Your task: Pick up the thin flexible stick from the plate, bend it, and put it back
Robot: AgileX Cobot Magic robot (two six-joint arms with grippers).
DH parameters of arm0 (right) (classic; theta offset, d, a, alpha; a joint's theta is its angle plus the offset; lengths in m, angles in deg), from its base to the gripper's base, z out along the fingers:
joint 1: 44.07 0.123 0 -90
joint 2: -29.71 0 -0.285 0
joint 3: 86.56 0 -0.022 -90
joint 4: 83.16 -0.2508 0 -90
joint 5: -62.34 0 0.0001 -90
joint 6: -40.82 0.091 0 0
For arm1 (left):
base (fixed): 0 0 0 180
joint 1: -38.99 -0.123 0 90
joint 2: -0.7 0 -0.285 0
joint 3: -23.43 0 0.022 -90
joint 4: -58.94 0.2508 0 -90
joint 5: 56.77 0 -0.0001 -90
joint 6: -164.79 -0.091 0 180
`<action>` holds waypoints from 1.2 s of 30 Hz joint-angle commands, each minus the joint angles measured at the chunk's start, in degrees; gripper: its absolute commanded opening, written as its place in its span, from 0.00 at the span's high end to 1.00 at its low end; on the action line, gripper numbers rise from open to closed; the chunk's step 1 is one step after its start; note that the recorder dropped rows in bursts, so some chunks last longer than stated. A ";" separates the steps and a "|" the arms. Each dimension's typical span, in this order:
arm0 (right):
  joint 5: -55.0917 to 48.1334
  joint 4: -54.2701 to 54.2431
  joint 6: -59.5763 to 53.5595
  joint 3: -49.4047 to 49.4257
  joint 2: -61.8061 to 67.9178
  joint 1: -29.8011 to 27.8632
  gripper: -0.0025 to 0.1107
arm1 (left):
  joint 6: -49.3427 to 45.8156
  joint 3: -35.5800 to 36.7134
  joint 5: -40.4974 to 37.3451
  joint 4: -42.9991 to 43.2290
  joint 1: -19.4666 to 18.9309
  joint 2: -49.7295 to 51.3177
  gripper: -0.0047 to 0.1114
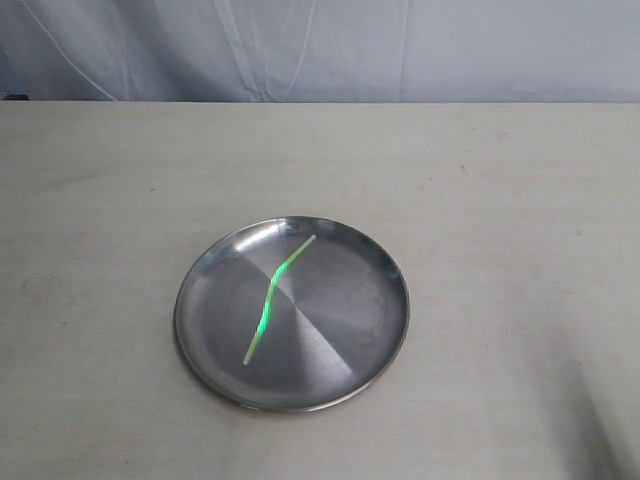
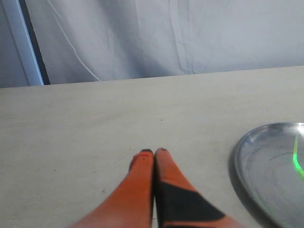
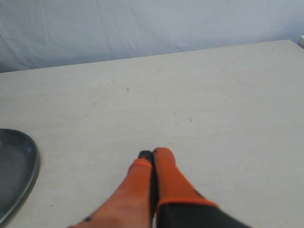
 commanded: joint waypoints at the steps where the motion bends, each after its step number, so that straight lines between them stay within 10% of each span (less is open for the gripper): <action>1: 0.43 -0.10 -0.20 0.30 -0.37 -0.28 0.99 | 0.00 0.18 0.99 -0.48 -0.17 -0.34 0.96; 36: 0.45 -0.90 -0.20 0.30 -0.37 -0.28 0.99 | 0.00 0.18 0.99 -0.36 -0.17 -0.34 0.96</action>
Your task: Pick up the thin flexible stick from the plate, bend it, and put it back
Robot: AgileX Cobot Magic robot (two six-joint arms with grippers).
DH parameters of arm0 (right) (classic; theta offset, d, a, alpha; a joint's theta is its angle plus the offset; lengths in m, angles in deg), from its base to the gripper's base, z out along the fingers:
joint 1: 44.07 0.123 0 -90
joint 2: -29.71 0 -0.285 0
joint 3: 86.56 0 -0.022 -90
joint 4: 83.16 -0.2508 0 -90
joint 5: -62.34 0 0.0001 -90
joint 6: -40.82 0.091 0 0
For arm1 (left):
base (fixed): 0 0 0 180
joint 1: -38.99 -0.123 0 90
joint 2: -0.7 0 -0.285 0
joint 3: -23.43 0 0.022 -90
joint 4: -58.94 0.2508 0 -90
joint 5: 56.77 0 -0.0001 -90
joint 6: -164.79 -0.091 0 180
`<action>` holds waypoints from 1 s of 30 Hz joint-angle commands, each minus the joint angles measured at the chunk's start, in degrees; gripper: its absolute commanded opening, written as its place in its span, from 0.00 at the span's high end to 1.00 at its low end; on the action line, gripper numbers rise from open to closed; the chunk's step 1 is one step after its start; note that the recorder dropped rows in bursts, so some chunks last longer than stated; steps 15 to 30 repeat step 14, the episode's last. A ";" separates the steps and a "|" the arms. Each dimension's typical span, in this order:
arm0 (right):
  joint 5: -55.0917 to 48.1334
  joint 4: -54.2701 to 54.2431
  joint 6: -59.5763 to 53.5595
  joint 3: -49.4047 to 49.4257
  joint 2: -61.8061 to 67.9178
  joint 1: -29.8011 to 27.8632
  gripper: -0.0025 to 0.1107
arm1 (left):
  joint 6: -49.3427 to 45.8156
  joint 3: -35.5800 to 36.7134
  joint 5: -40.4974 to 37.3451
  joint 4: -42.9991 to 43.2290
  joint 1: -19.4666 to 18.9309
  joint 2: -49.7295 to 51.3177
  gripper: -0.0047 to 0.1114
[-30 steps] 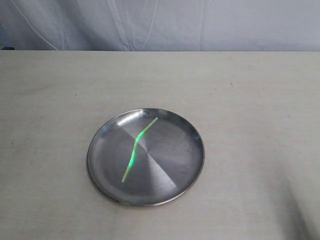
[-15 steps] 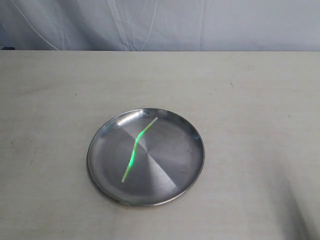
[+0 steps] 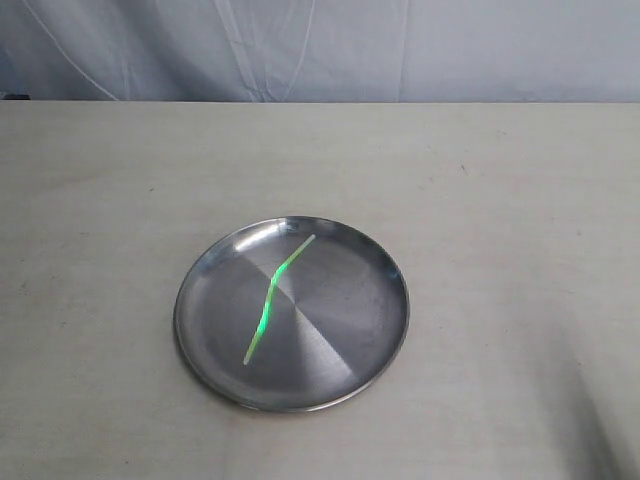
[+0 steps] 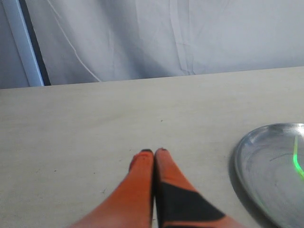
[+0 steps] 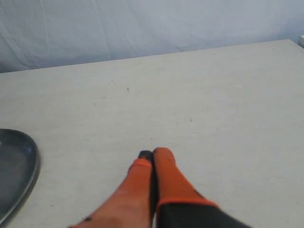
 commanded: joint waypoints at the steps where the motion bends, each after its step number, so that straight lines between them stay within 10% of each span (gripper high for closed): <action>1: 0.45 -0.95 -0.20 0.30 -0.37 -0.28 0.99 | 0.00 0.18 0.78 -0.36 -0.17 -0.34 0.96; 30: 0.45 -1.07 -0.20 0.30 -0.37 -0.28 0.99 | 0.00 0.18 0.78 -0.36 -0.17 -0.34 0.96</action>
